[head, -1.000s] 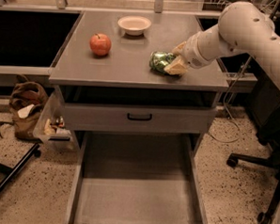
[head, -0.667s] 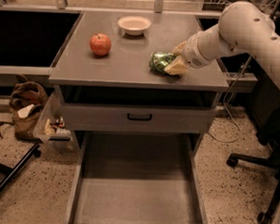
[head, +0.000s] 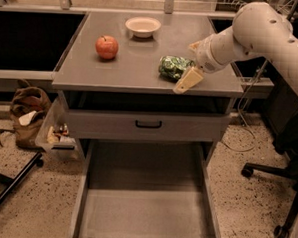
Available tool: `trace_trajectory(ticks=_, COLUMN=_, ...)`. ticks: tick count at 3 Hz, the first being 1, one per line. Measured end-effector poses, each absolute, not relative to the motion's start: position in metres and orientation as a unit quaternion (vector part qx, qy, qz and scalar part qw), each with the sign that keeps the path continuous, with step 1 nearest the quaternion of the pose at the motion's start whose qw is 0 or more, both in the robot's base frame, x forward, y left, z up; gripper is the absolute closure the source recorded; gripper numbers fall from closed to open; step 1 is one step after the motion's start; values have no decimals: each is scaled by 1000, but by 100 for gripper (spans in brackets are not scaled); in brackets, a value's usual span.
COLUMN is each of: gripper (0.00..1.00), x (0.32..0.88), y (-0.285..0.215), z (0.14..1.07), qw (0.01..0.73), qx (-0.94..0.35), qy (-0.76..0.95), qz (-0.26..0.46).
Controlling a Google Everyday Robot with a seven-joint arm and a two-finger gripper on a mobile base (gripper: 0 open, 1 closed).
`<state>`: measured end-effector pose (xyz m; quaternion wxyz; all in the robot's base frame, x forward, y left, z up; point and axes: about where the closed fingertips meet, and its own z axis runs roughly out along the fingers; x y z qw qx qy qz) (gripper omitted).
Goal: Pick green can from middle drawer and place on counter
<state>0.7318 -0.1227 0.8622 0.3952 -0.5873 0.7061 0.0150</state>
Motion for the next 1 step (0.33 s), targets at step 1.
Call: trace_trajectory(ticks=1, gripper=0, x=732, y=-123, z=862, qw=395, qx=-587, qy=706, qz=15)
